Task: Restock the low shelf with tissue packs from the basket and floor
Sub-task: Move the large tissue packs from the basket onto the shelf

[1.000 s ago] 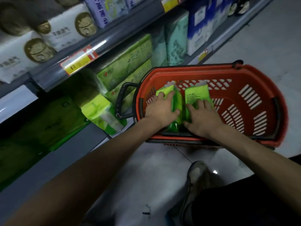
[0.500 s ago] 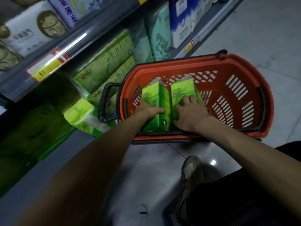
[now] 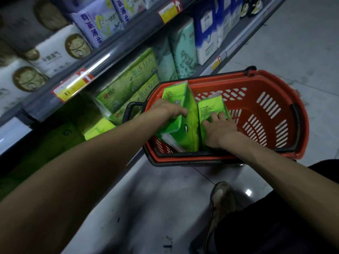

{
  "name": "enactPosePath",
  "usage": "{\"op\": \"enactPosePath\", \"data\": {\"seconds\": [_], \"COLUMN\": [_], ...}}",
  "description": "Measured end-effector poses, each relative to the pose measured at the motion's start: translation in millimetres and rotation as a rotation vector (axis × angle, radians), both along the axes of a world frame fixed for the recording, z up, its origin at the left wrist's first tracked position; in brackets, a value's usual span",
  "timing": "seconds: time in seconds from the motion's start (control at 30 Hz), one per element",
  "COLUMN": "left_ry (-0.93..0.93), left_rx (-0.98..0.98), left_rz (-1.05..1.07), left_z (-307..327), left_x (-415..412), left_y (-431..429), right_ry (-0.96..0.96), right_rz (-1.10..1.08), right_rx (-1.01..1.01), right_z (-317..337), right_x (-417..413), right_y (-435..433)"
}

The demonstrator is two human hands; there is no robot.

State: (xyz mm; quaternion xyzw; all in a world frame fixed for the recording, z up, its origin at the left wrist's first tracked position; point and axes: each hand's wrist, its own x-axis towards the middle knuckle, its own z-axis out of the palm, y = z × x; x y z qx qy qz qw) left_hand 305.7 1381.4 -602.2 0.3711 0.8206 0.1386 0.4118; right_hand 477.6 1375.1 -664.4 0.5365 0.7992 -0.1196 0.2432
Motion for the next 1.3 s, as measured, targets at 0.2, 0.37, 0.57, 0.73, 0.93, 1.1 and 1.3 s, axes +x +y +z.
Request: {"op": "enactPosePath", "data": {"seconds": [0.2, 0.37, 0.57, 0.73, 0.93, 1.1, 1.3], "left_ry": [-0.107, -0.163, -0.262, -0.37, -0.509, -0.423, -0.459], "left_rx": [0.121, 0.155, 0.324, 0.397, 0.535, 0.599, 0.6], "left_rz": [0.112, 0.158, 0.227, 0.288, 0.377, 0.341, 0.387], "left_z": [65.0, 121.5, 175.9, 191.2, 173.8, 131.9, 69.7], "left_x": [-32.1, -64.5, -97.9, -125.3, -164.3, -201.0, -236.0], "left_y": [-16.9, -50.2, -107.0, -165.9, -241.6, -306.8, -383.4], "right_ry": [0.35, 0.81, 1.183, 1.367, 1.482, 1.413, 1.374], "right_rz": [-0.245, -0.501, -0.685, -0.656, -0.623, -0.531, -0.427], "right_rx": [-0.05, -0.19, -0.45, -0.717, -0.926, -0.924, -0.876], "right_z": [26.0, 56.6, 89.3, 111.0, 131.9, 131.9, 122.3], "right_x": [5.4, -2.6, -25.4, -48.1, -76.1, -105.4, -151.2], "right_y": [12.6, -0.9, -30.6, -48.8, -73.1, -94.1, -121.0]}}
